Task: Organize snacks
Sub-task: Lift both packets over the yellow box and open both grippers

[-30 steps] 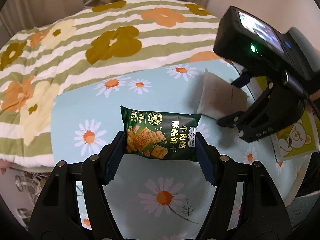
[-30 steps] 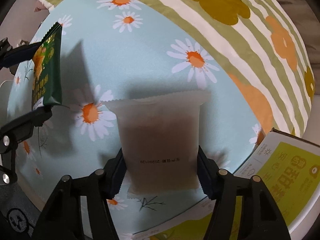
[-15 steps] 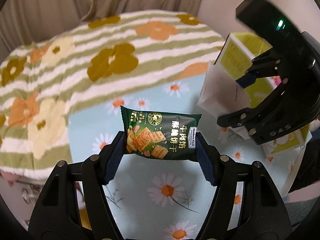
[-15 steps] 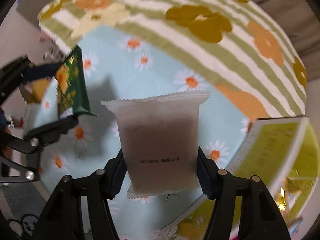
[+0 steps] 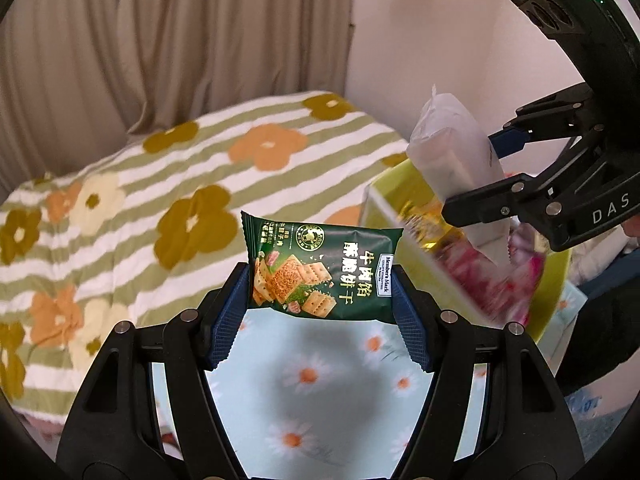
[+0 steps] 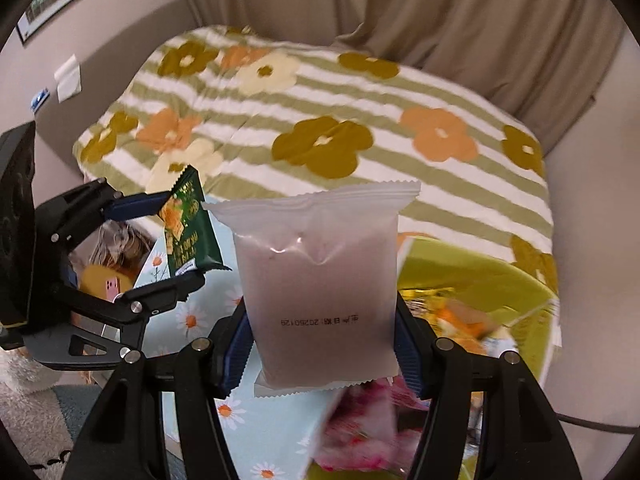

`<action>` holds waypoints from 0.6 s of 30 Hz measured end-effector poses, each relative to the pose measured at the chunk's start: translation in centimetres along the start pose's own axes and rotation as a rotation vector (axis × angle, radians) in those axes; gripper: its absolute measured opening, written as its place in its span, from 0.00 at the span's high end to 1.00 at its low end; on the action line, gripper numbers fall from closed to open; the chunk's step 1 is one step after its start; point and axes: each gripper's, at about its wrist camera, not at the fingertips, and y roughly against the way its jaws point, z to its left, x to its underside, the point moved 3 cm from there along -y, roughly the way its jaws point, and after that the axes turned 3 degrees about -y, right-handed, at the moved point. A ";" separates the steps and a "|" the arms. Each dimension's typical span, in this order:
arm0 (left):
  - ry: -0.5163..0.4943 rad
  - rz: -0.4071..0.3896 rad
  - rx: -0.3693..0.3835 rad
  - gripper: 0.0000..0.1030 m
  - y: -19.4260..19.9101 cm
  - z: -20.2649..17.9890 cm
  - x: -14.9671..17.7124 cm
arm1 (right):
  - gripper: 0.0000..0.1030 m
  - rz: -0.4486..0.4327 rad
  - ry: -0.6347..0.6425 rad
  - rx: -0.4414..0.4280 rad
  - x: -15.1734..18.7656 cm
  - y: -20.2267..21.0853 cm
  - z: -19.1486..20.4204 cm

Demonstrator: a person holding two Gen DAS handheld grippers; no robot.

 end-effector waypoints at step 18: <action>0.100 0.078 -0.003 0.37 -11.4 -15.6 -8.1 | 0.44 -0.097 -0.122 -0.080 5.0 3.1 -18.8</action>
